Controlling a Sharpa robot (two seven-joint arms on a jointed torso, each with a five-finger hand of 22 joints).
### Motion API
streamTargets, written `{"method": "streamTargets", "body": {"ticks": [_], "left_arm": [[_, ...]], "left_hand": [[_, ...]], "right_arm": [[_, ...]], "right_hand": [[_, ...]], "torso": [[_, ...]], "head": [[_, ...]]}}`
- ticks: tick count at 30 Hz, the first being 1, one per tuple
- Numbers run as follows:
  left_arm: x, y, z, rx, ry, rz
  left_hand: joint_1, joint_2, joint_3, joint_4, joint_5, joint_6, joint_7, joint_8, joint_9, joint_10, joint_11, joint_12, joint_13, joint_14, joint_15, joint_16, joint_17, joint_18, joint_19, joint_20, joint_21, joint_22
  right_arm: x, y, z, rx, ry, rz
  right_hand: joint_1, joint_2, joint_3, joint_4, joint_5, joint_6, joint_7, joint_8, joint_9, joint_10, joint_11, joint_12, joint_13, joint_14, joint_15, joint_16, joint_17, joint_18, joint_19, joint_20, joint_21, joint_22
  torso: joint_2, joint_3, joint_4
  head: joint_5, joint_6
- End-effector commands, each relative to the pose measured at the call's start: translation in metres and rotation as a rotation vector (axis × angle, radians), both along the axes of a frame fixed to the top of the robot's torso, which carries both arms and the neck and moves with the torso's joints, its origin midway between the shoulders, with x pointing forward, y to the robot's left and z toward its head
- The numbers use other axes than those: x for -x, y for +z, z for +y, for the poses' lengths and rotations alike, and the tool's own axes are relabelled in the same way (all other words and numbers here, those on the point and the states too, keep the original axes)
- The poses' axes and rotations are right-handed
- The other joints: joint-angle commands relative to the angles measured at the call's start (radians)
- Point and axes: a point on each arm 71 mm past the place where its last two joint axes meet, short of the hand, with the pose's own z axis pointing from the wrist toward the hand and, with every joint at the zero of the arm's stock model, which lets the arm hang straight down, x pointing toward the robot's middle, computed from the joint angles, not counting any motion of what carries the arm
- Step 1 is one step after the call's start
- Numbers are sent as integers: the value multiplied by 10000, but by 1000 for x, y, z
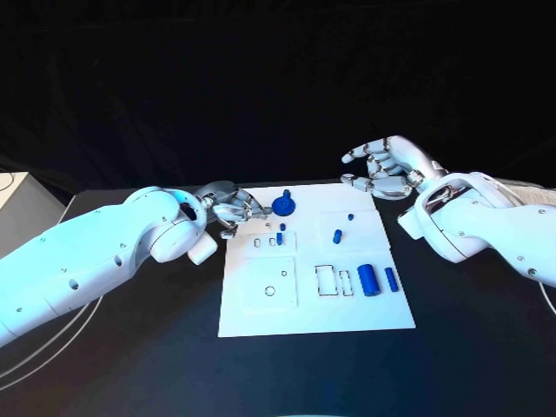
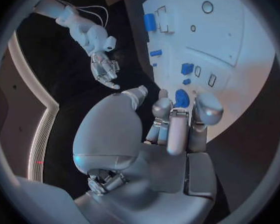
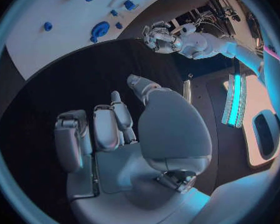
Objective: Assemble the parts on the task board
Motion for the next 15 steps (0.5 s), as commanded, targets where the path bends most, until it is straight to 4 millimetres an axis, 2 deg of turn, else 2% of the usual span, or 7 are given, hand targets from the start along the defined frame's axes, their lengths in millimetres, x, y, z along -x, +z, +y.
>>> {"method": "streamTargets", "body": {"ticks": [1,8,15], "left_arm": [[-4,-5,-3,-2480,-210,480],[-15,-6,-18,-3942,-550,628],[-26,-7,-28,-4731,-700,739]], "left_hand": [[-118,-100,162,30,-8,67,-88,83,-35,342,-45,319,427,740,-113,126,1730,-194,263,-34,311,518],[-740,-190,192,81,-12,191,-148,218,-32,583,-94,540,724,816,-159,218,1903,-266,450,-73,593,963],[-1375,-179,-29,89,-14,222,-204,385,37,625,-135,581,786,835,-193,245,1955,-284,478,-96,689,1108]], "right_arm": [[-2,0,-3,-246,126,261],[-4,-1,-9,-86,-68,381],[-5,-1,-13,15,-228,429]], "right_hand": [[-15,86,69,7,52,62,4,7,16,-79,-7,-38,-14,61,40,30,-2,-68,1046,65,44,2633],[-17,76,69,5,61,61,6,6,16,-85,-4,-42,-20,58,41,24,-14,-68,1046,65,44,2633],[-33,48,59,6,70,50,14,-4,15,-93,3,-48,-26,58,44,27,0,-68,1046,66,44,2633]], "torso": [[-51,79,-47],[-99,139,-68],[-119,150,-95]], "head": [[29,-32],[76,-116],[110,-188]]}}
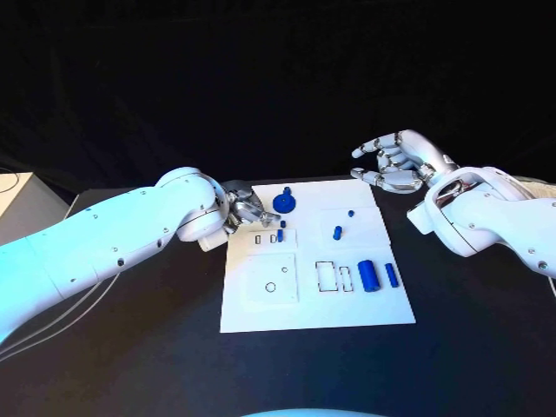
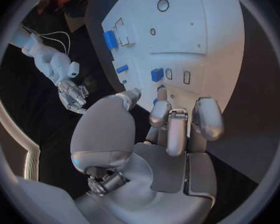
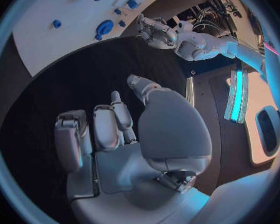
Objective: Assemble the parts on the task board
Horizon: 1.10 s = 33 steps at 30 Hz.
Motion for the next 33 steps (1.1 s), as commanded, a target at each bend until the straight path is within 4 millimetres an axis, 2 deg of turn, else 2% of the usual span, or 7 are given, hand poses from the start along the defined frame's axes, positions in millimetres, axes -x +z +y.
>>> {"method": "streamTargets", "body": {"ticks": [1,5,8,10,14,26,33], "left_arm": [[-4,-1,-2,-1084,-238,248],[-7,-1,-8,-1318,-387,313],[-9,-2,-13,-1518,-562,382],[-10,-2,-16,-1607,-664,431],[-11,-2,-20,-1672,-785,519],[-14,-4,-32,-1768,-1110,794],[-15,-6,-33,-1870,-1238,995]], "left_hand": [[-256,26,-154,18,-14,36,-43,84,46,100,-21,78,42,842,-55,68,1992,-69,89,-5,74,84],[-713,91,-437,26,-14,-9,-79,209,122,106,-49,90,60,850,-79,81,2017,-81,106,-27,129,169],[-848,131,-534,31,-14,-18,-92,266,158,84,-61,70,34,843,-89,71,1998,-81,101,-35,138,181],[-874,174,-555,23,-11,-67,-85,260,161,57,-58,47,6,834,-89,57,1971,-80,91,-36,136,174],[-727,307,-494,-8,-10,-253,-38,181,123,-136,-20,-136,-251,808,-60,20,1905,-50,-20,-23,63,19],[-684,322,-491,-3,-10,-353,0,100,68,-249,12,-254,-406,805,-36,17,1905,-41,-61,-5,37,-28],[-679,342,-493,2,-11,-290,-6,123,63,-288,15,-297,-456,798,-27,7,1889,-31,-97,7,11,-78]], "right_arm": [[-1,-1,-1,109,2,154],[-2,-1,-2,164,-50,159],[-2,-1,-2,200,-75,182],[-3,-2,-2,221,-88,206],[-4,-2,-1,250,-108,244],[-6,-3,2,299,-90,328],[-6,-3,2,314,-96,348]], "right_hand": [[-33,48,60,6,32,48,16,-5,15,-93,3,-48,-15,58,44,28,2,-68,1047,67,44,2635],[-42,36,55,8,35,40,21,-11,14,-91,7,-46,-13,53,47,18,-20,-68,1047,68,44,2635],[-41,25,53,4,36,33,24,-17,13,-93,10,-47,-14,54,48,20,-12,-68,1047,69,44,2635],[-41,25,53,4,36,33,24,-17,13,-93,10,-47,-14,54,48,20,-12,-68,1047,69,44,2635],[-39,14,52,-1,36,23,28,-24,12,-99,13,-51,-20,51,51,16,-20,-68,1047,70,44,2635],[-39,10,52,-2,36,18,30,-28,11,-96,15,-49,-16,51,52,16,-18,-68,1047,71,44,2635],[-39,10,52,-2,36,18,30,-28,11,-96,15,-49,-16,51,52,16,-18,-68,1047,71,44,2635]], "torso": [[-22,19,-24],[-6,20,-27],[2,4,-36],[14,0,-44],[13,-8,-19],[23,-24,-6],[14,-22,5]], "head": [[32,-44],[33,-50],[12,-69],[-2,-73],[-36,-97],[-43,-164],[-50,-207]]}}
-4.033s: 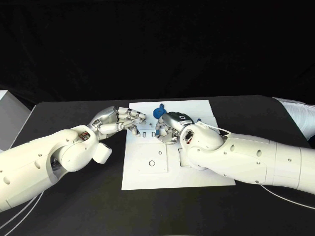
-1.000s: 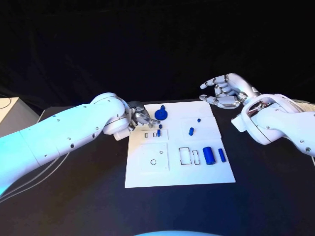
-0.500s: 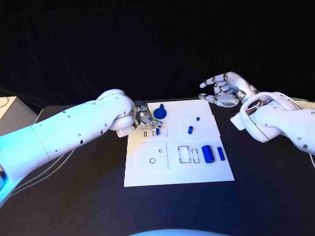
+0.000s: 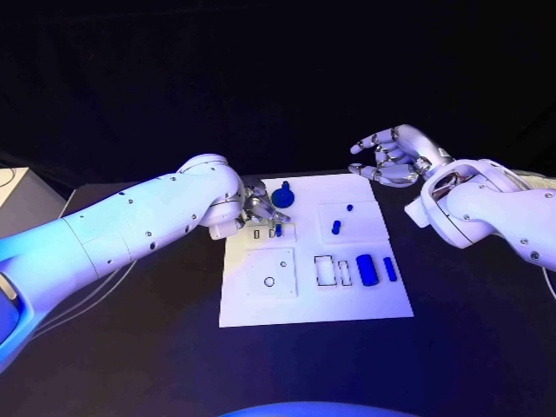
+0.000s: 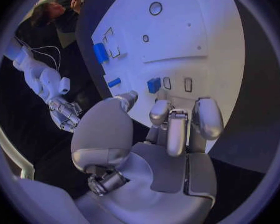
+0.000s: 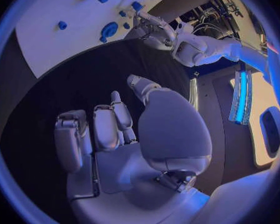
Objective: Assemble the parts on the task board
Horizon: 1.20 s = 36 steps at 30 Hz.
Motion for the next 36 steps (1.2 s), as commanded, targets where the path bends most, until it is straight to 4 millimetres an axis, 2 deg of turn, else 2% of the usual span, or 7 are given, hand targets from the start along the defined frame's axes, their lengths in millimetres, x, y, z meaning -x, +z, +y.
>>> {"method": "streamTargets", "body": {"ticks": [1,10,18,25,36], "left_arm": [[1,-2,-2,-209,-300,294],[1,-5,-7,-179,-382,463],[1,-6,-7,-144,-368,485],[1,-6,-8,-134,-416,537],[1,-7,-10,-10,-444,553]], "left_hand": [[29,112,-1,-32,-11,-5,7,-5,-12,-54,-4,-48,-19,797,-27,-31,1889,-32,-81,-9,-57,-30],[65,123,9,-45,-11,41,-1,17,-13,-72,-9,-67,-41,789,-28,-42,1870,-25,-108,-2,-77,-68],[111,131,19,-50,-11,113,-16,61,-8,-89,-18,-86,-59,779,-32,-54,1848,-16,-136,4,-95,-101],[233,131,49,-73,-10,200,-41,134,1,-102,-39,-102,-70,776,-46,-57,1847,-12,-155,6,-104,-112],[1074,155,522,-247,-10,258,-105,367,21,-141,-105,-159,-114,761,-103,-77,1820,0,-211,-30,-132,-149]], "right_arm": [[0,0,1,127,112,40],[-1,0,4,128,164,48],[-1,-1,5,130,189,55],[-1,-1,6,136,208,74],[-2,-2,8,143,232,104]], "right_hand": [[-39,10,53,-3,37,16,32,-28,11,-61,-20,-49,-6,51,53,17,-7,-68,1047,72,44,2630],[-47,8,56,1,34,-7,42,-46,7,-61,-10,-50,-6,50,60,16,-1,-68,1047,76,44,2630],[-47,8,56,1,34,-7,42,-46,7,-61,-10,-50,-6,50,60,16,-1,-68,1047,76,44,2630],[-56,18,64,9,32,-15,50,-56,7,-64,-3,-52,-10,49,66,15,3,-68,1047,80,44,2630],[-56,18,64,9,32,-15,50,-56,7,-64,-3,-52,-10,49,66,15,3,-68,1047,80,44,2630]], "torso": [[-3,-5,12],[12,-7,-7],[5,-4,32],[3,-9,29],[7,-8,21]], "head": [[-5,-24],[-26,-58],[-58,-97],[-51,-141],[-62,-176]]}}
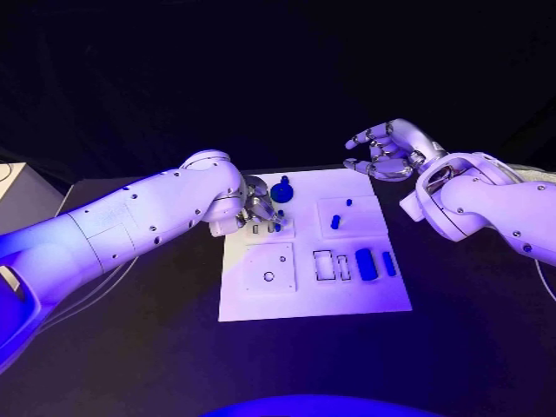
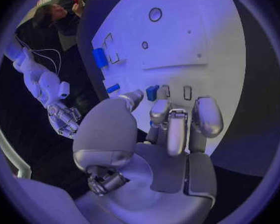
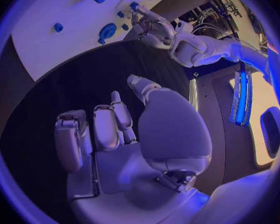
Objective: Assemble the parts on the task board
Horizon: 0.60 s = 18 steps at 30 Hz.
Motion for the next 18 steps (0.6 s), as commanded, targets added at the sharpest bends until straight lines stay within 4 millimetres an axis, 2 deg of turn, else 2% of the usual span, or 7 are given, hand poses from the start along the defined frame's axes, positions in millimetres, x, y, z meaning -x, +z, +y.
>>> {"method": "streamTargets", "body": {"ticks": [1,18], "left_arm": [[1,0,-4,140,-172,125],[-2,-3,-4,289,-62,216]], "left_hand": [[85,2,78,7,-10,23,-15,41,7,-70,-35,-40,-14,798,-68,-39,1822,2,-69,-27,-56,-21],[408,47,590,-76,-9,18,-52,173,17,-189,-70,-184,-194,794,-98,-46,1815,9,-103,-42,-77,-51]], "right_arm": [[0,-1,2,103,133,29],[0,-1,3,131,154,108]], "right_hand": [[-56,18,64,9,32,-17,52,-56,7,-64,-3,-52,-12,49,66,15,3,-68,1047,80,44,2635],[-71,38,79,23,31,-18,62,-65,9,-67,7,-55,-17,46,75,10,1,-68,1047,87,44,2635]], "torso": [[5,1,-3],[2,8,2]], "head": [[-3,-15],[-7,-87]]}}
